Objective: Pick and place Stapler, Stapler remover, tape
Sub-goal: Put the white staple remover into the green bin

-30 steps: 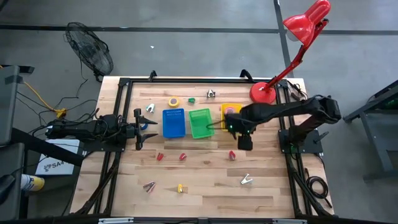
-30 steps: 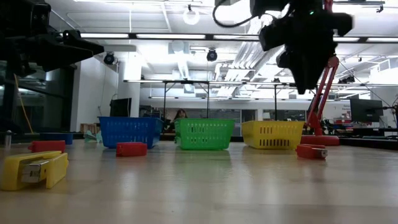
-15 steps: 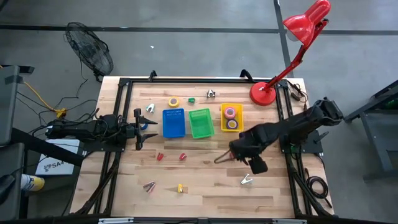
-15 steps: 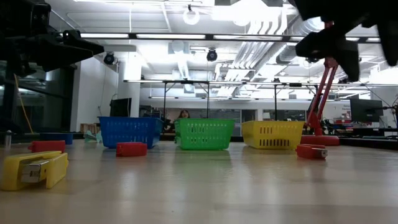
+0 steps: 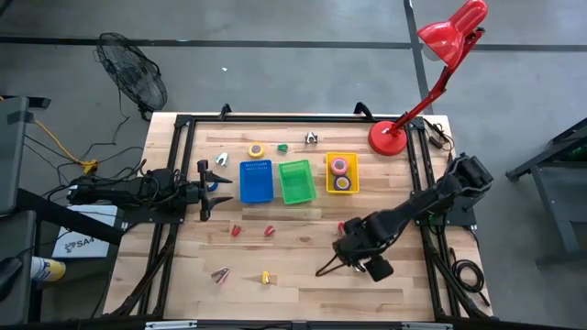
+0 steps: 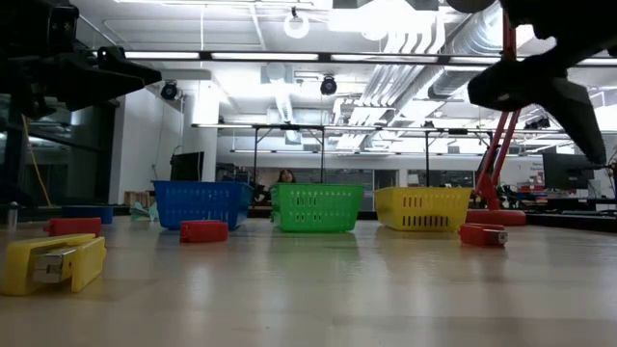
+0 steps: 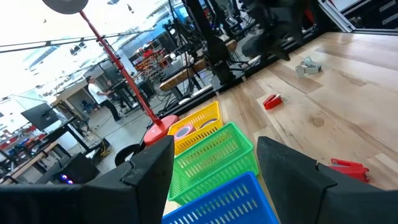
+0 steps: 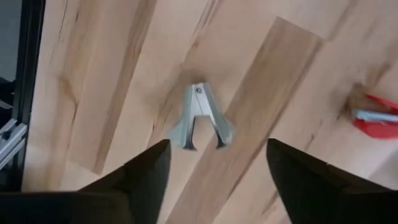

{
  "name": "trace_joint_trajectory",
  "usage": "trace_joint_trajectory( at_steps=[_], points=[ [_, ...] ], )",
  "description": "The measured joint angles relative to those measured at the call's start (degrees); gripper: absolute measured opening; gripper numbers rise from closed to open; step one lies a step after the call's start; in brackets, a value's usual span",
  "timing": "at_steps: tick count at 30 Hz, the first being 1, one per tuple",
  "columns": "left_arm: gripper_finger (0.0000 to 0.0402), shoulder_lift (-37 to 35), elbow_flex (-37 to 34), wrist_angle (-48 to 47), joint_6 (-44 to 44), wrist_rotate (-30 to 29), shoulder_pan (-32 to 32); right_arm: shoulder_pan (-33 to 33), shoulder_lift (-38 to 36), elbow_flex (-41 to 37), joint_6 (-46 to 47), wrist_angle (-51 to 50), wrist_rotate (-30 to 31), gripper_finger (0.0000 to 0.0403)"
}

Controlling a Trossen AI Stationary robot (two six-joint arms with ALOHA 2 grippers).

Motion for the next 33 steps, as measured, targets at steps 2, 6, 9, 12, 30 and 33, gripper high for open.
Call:
trace_joint_trajectory(
  at_steps=[2, 6, 9, 12, 30, 33],
  points=[
    [0.0227, 0.01, 0.00, 0.00, -0.01, -0.01, 0.01, 0.66, 0.99, 0.00, -0.07, 1.07, 0.63, 0.0286],
    [0.0227, 0.00, 0.01, 0.01, 0.00, -0.01, 0.02, 1.48, 2.90, 0.00, -1.45, 2.15, 0.82, 0.0324],
    [0.0227, 0.00, 0.00, 0.00, 0.00, 0.00, 0.00, 1.72, 4.67, 0.00, -1.32, 2.16, 0.08, 0.0335],
    [0.0227, 0.00, 0.01, 0.00, -0.01, -0.01, 0.02, 1.94, 6.04, 0.00, -0.73, 2.16, -0.43, 0.0336],
    [0.0227, 0.01, 0.02, 0.00, -0.02, -0.01, 0.02, 3.25, 10.47, 0.00, 3.05, 1.78, 1.14, 0.0324],
    [0.0227, 0.01, 0.00, 0.00, -0.01, -0.02, 0.01, 3.40, 10.81, -0.06, 3.07, 1.65, 1.30, 0.0310]
  ],
)
